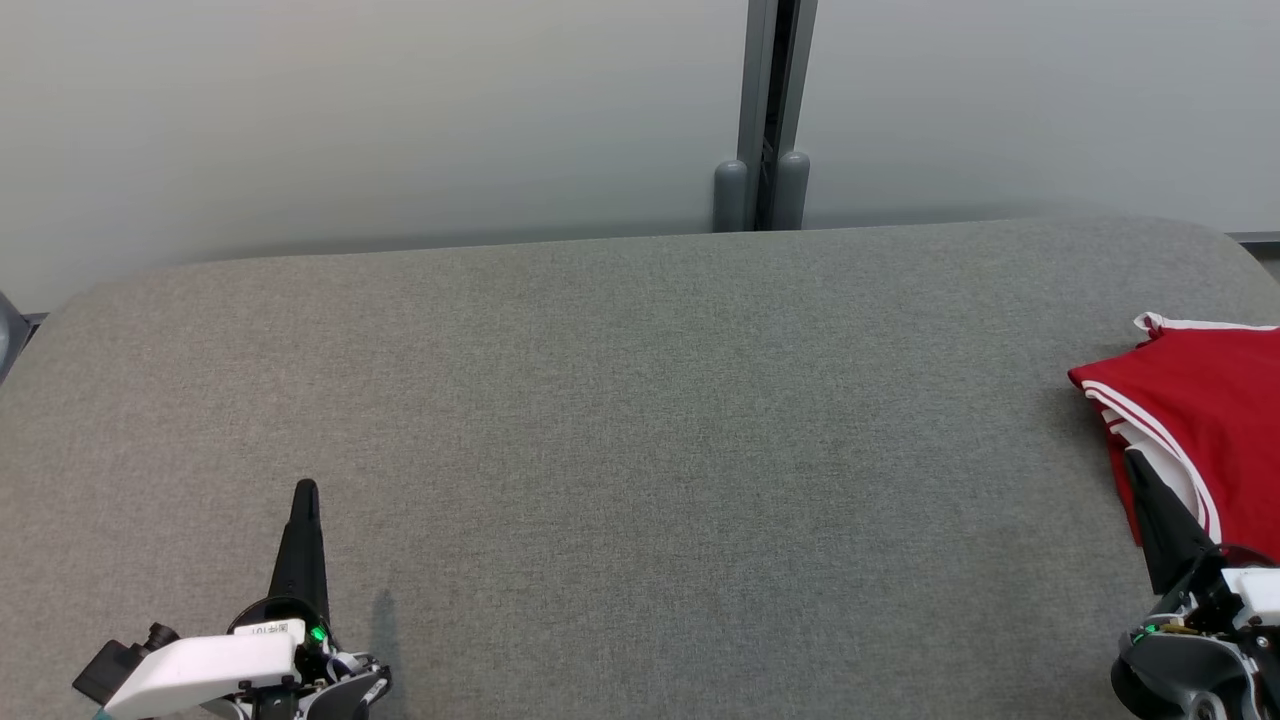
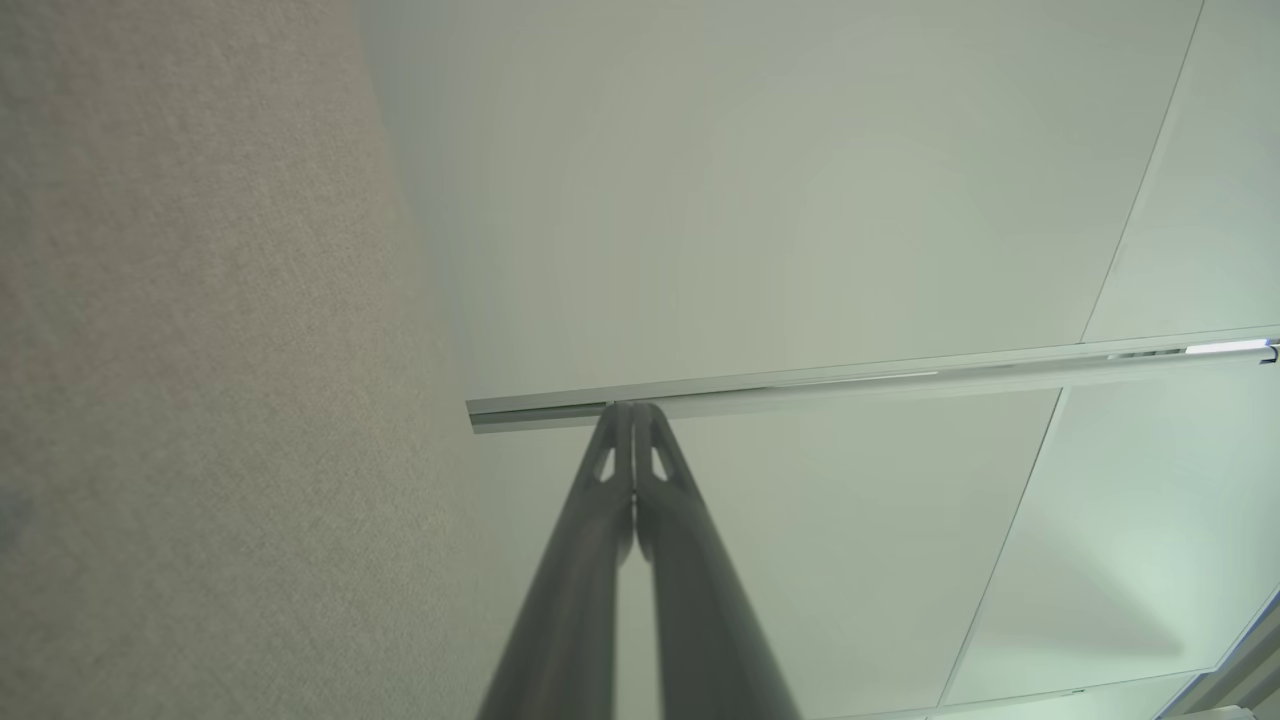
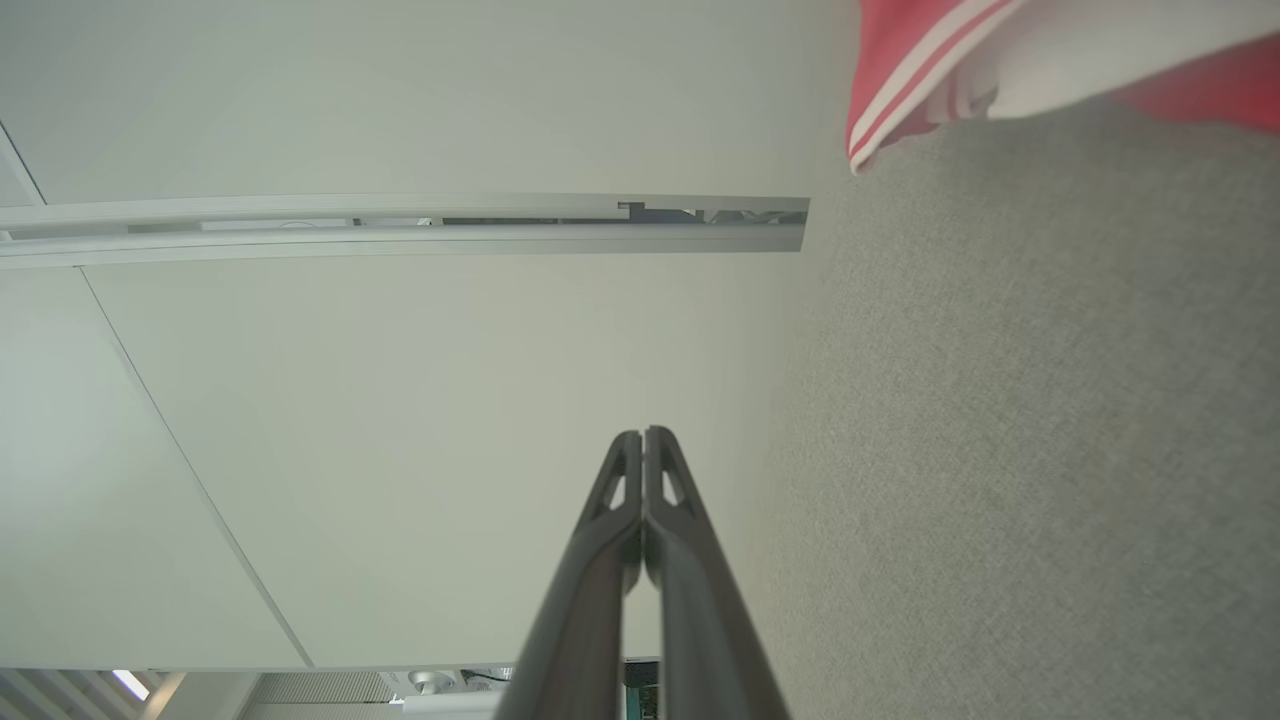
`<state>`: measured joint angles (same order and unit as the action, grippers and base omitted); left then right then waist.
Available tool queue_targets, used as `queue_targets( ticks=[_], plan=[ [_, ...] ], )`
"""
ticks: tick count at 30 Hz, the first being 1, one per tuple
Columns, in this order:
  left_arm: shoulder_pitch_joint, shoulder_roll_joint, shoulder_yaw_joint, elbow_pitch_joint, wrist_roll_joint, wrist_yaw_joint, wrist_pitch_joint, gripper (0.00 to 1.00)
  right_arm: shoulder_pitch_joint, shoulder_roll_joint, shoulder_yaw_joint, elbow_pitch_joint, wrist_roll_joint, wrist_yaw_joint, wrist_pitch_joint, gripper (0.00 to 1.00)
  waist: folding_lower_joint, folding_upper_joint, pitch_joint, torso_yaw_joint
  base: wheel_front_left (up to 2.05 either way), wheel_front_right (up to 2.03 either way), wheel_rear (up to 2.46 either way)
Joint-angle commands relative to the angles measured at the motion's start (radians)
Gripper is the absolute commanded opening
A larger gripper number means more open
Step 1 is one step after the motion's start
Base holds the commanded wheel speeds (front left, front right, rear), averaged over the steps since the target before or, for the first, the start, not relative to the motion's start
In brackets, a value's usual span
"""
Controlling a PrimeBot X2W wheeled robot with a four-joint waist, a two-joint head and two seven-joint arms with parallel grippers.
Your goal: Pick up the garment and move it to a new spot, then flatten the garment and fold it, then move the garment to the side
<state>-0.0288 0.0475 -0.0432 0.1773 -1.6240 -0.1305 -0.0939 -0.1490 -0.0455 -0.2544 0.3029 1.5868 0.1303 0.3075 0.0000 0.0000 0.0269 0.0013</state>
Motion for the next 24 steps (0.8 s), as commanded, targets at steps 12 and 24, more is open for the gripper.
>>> queue_targets(
  ticks=[12,24],
  plan=[
    [-0.015,0.002,0.005,0.002,-0.003,-0.003,0.001,0.00,-0.003,-0.009,-0.003,0.001,0.008,0.001,-0.001,0.00,0.0000,0.0000,0.000,0.000,0.00,0.00,0.00],
    [-0.015,0.002,0.005,0.002,-0.003,-0.003,0.001,0.00,-0.003,-0.009,-0.002,0.001,0.008,0.001,-0.001,0.00,0.0000,0.0000,0.000,0.000,0.00,0.00,0.00]
  ],
)
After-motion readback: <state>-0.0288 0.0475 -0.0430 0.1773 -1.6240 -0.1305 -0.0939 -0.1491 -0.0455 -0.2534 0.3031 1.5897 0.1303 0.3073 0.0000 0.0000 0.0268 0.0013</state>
